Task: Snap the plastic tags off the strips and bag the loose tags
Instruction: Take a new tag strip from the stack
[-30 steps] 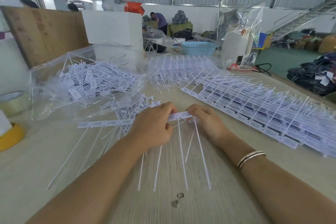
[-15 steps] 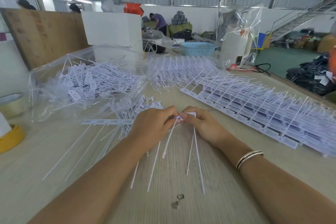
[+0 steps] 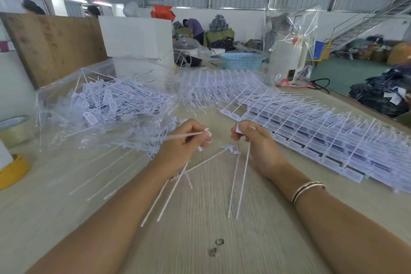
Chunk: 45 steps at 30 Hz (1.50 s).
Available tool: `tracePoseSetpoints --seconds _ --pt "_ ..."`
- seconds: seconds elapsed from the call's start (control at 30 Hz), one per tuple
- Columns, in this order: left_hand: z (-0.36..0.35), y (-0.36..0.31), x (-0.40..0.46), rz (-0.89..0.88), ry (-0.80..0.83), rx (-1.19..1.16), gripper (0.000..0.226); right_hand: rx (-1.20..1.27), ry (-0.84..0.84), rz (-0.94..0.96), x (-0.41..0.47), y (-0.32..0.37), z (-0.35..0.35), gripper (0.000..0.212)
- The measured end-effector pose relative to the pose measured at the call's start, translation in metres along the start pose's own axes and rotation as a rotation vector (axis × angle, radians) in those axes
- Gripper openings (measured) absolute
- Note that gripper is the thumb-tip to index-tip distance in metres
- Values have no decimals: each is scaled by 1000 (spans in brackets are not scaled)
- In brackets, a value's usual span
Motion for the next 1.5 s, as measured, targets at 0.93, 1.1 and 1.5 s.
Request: tracePoseSetpoints --seconds 0.93,1.1,1.5 --pt "-23 -78 -28 -472 -204 394 32 -270 -76 -90 0 -11 -7 31" --pt "-21 -56 -15 -276 -135 754 44 -210 -29 -107 -1 -12 -11 29" --pt "-20 -40 -8 -303 -38 1013 11 -346 214 -20 -7 -8 -32 26"
Point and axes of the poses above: each hand's wrist, its own x-axis towards the middle knuckle, its own z-axis out of the back of the hand, y = z × x, the point moved 8 cm from there along x, towards the middle knuckle, and after that the axes turned 1 degree about y, right-handed, at the moved point
